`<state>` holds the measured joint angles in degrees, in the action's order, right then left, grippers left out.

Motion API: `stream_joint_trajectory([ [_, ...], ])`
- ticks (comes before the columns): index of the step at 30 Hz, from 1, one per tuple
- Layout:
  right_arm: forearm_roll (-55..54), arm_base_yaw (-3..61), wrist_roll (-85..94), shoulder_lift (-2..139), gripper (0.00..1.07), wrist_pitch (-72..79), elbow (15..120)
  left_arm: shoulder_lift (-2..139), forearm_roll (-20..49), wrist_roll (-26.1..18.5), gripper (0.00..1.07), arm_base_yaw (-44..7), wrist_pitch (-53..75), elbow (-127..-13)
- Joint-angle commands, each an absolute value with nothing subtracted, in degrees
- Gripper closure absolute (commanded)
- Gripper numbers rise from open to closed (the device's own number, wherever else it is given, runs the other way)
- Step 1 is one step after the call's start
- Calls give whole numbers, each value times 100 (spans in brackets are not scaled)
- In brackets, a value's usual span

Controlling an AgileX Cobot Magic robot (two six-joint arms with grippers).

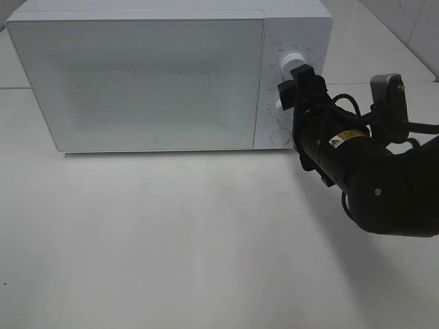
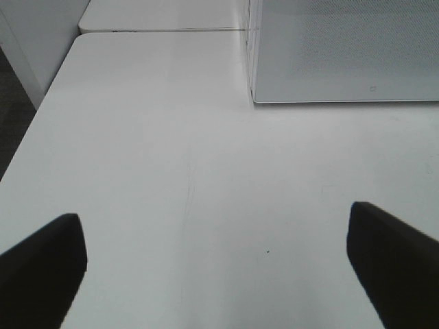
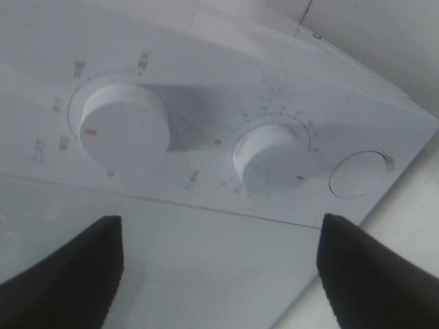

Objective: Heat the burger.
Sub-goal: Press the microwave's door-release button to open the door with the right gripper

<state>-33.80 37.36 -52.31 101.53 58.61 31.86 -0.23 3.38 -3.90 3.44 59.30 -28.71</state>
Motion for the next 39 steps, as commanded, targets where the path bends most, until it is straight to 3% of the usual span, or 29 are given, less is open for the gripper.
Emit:
stream_joint_trajectory([
  [1,-3197,3753,-4217,9826,31,5145,3168,-166,344,-361,9,298,5896,-2848],
  [8,-3191,3730,-1524,9116,31,3524,3168,-166,344,-361,9,298,5896,-2848],
  [16,-3117,3358,149,8652,31,1811,3168,-166,344,-361,9,298,5896,-2848],
  [25,-2131,2899,258,7970,32,338,3168,-166,344,-361,9,298,5896,-2848],
  [39,-1690,2859,223,6646,32,-1776,3283,-166,344,-361,9,298,5896,-2848],
])
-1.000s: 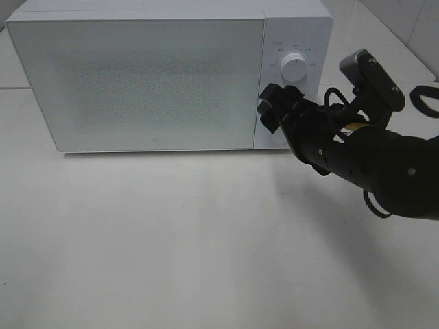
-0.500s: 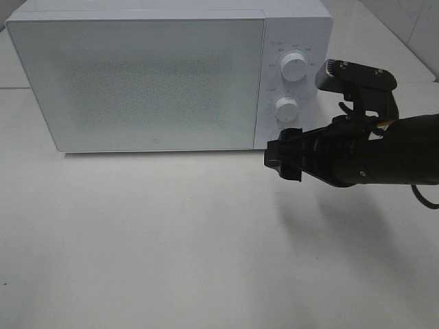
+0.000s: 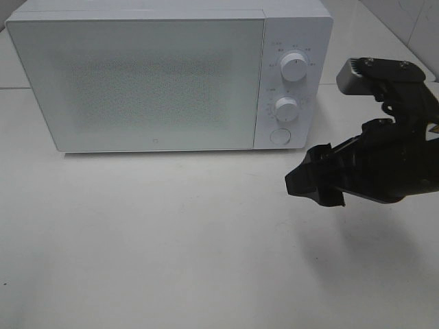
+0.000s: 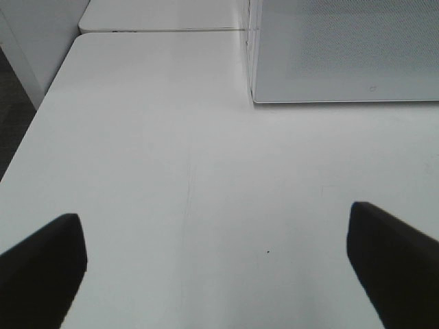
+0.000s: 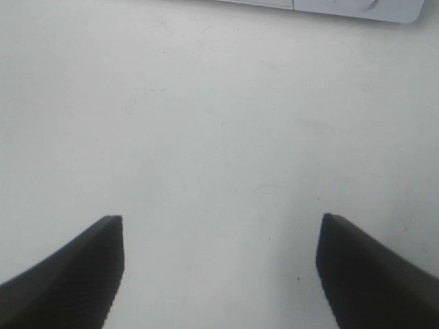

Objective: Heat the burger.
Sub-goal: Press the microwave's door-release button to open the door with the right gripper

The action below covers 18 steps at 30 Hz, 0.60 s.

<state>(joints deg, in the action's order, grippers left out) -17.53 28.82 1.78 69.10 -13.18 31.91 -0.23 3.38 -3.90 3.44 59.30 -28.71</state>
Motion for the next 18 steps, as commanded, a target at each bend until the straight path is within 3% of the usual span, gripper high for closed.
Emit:
stream_joint_trajectory([
  [1,-1690,2859,223,6646,32,-1776,3283,-166,344,-361,9,298,5896,-2848],
  [18,-1455,2859,0,4887,32,-3558,3369,-166,344,-361,9,298,5896,-2848],
])
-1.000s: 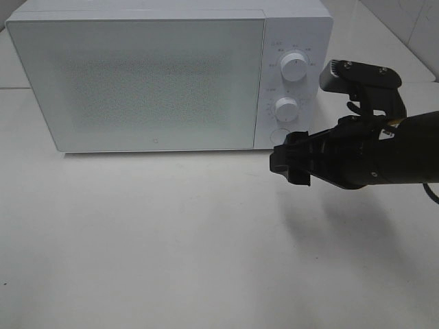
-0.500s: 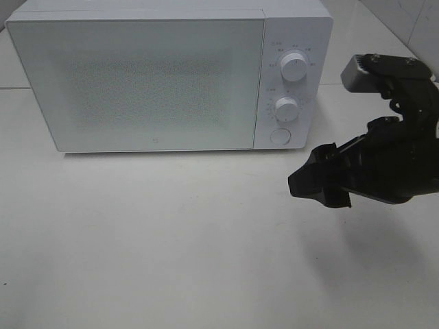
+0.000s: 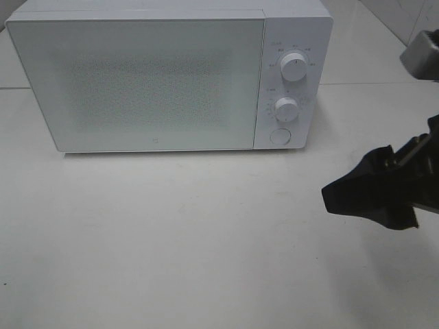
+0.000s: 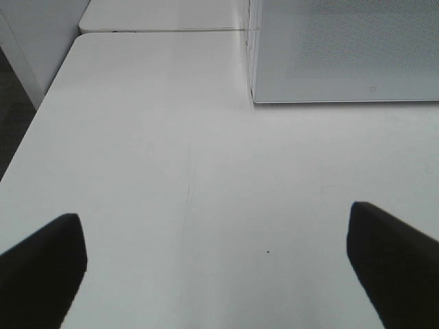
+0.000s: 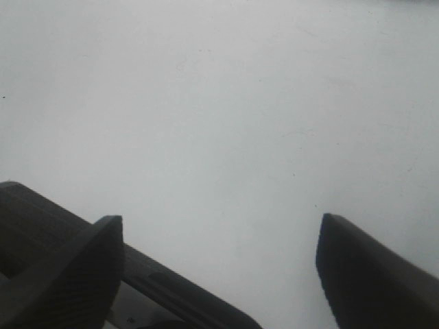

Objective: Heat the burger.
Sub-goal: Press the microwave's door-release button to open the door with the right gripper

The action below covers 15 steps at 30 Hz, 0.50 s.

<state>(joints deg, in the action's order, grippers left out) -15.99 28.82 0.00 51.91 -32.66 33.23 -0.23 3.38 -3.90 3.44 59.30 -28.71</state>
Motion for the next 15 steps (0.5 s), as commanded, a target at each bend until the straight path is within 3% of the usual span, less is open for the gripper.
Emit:
stream_joint_trajectory([
  [1,-1398,2859,0,4778,32,-3633,3369,-166,344,-361,9,298,5896,-2848],
  [15,504,2796,-1283,2584,32,-4864,3369,-166,344,-361,9,298,5896,-2848],
])
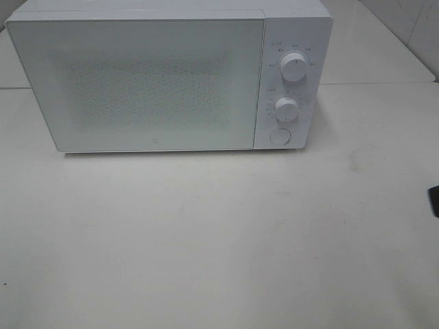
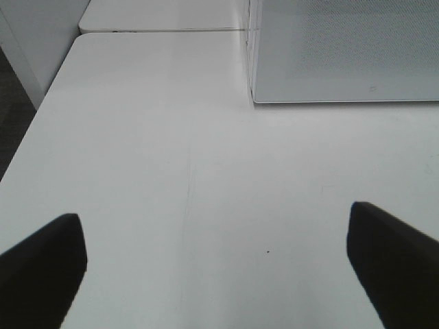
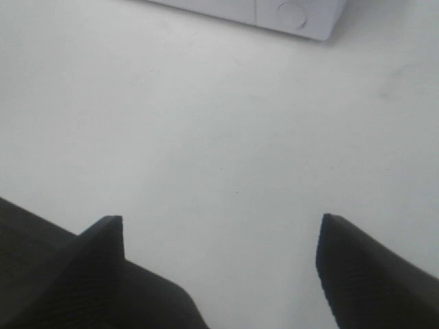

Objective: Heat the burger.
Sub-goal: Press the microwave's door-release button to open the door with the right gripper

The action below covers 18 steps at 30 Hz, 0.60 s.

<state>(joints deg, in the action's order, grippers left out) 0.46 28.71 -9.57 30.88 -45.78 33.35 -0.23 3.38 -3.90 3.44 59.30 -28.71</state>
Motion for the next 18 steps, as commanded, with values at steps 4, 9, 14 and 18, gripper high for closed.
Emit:
stream_joint_trajectory([
  [4,905,2298,-1369,1730,32,-5248,3329,-166,344,-361,9,298,5896,-2848],
  [9,1014,1828,-1369,1180,32,-5420,3329,-166,344,-361,9,298,5896,-2848],
  [14,1008,1381,-1369,567,32,-5684,3329,-166,344,-361,9,298,5896,-2848],
  [18,1008,922,-1295,143,32,-5924,3329,-166,344,-361,9,298,5896,-2848],
])
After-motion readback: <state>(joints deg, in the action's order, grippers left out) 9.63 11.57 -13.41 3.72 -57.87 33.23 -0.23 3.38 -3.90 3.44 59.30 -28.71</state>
